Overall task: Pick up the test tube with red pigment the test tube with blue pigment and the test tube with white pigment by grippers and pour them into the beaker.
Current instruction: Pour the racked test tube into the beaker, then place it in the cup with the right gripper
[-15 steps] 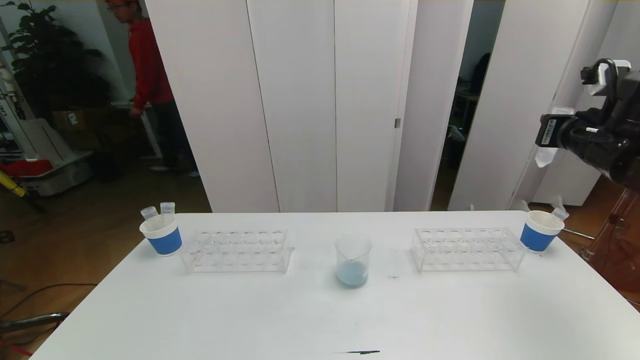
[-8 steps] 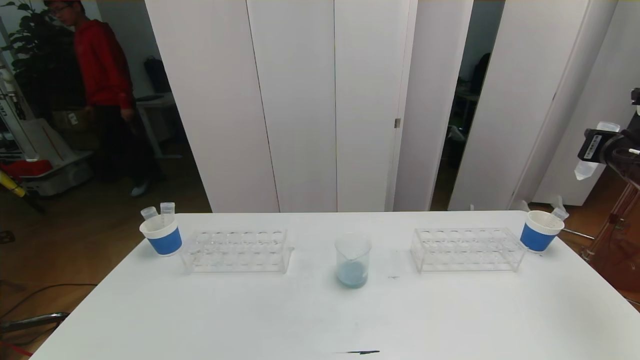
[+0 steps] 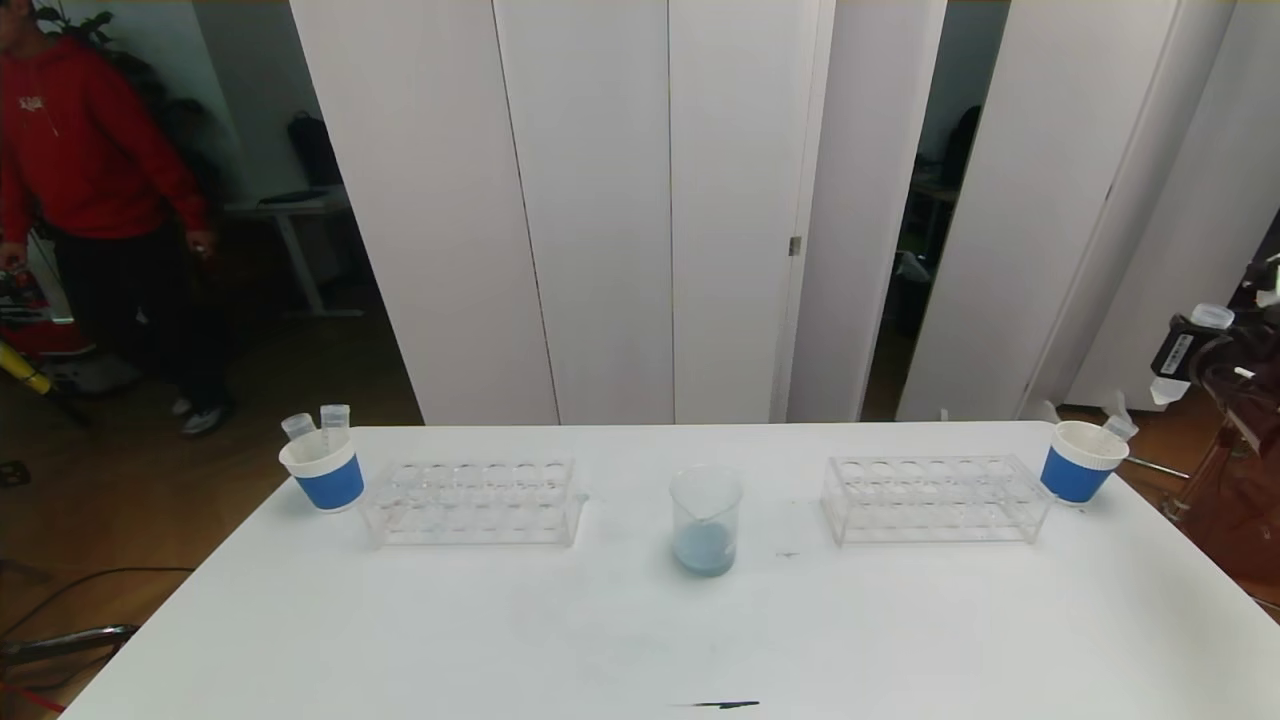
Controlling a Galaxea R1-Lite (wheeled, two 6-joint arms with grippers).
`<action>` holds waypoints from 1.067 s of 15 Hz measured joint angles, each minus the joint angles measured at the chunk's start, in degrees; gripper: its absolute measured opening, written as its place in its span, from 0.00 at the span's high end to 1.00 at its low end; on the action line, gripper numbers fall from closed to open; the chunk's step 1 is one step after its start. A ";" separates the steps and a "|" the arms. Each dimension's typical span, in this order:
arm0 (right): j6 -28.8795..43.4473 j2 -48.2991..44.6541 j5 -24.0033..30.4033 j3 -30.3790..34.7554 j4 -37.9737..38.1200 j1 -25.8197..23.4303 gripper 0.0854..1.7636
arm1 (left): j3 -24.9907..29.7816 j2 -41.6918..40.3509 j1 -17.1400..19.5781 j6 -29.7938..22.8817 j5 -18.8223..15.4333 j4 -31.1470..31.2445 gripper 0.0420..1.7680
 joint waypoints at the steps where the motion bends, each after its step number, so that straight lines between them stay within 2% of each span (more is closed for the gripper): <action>1: 0.01 1.71 1.46 0.77 -2.47 -0.91 0.70 | 0.00 0.00 0.00 0.00 0.00 0.00 0.01; 6: 0.20 8.70 2.60 2.17 -9.02 -2.36 0.70 | 0.00 0.00 0.00 0.00 -0.02 0.00 0.01; 16: 0.15 14.95 2.76 -2.49 -9.53 0.00 0.70 | 0.00 0.00 0.00 0.02 0.00 0.00 0.01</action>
